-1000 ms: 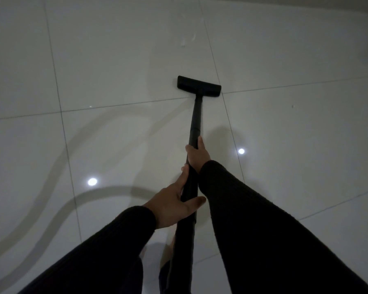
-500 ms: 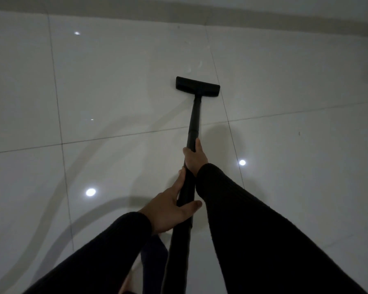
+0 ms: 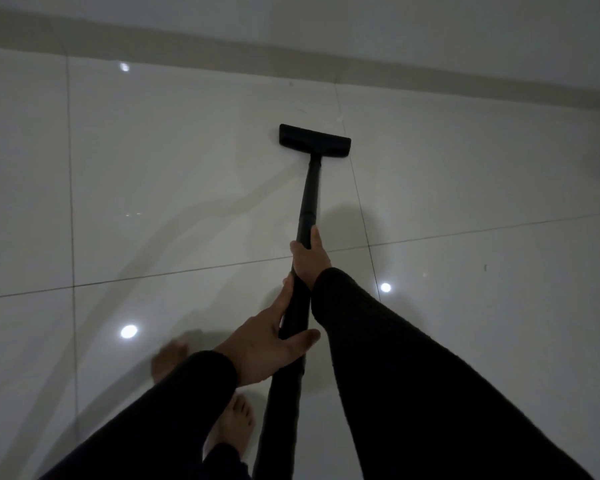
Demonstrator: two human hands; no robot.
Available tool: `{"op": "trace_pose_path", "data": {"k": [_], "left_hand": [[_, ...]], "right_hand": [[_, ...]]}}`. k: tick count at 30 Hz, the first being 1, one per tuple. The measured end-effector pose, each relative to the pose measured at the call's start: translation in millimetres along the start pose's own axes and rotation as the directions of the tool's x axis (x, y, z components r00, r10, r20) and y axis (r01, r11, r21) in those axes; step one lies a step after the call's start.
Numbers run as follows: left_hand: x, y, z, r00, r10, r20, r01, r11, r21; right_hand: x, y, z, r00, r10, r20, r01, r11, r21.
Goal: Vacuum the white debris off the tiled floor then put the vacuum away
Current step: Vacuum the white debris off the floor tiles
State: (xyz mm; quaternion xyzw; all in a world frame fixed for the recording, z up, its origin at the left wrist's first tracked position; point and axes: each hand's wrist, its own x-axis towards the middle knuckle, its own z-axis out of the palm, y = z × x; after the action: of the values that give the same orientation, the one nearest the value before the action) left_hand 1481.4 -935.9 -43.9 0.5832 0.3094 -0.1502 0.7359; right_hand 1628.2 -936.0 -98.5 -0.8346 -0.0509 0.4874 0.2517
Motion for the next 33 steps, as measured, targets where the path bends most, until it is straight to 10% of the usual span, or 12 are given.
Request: {"op": "trace_pose_path", "data": {"k": [33], "left_hand": [[2.3, 27.9, -153.1, 0.988, 0.035, -0.149, -0.048, 0.995, -0.084]], "right_hand": [[41.5, -151.6, 89.3, 0.994, -0.077, 0.083, 0.086, 0.990, -0.109]]}}
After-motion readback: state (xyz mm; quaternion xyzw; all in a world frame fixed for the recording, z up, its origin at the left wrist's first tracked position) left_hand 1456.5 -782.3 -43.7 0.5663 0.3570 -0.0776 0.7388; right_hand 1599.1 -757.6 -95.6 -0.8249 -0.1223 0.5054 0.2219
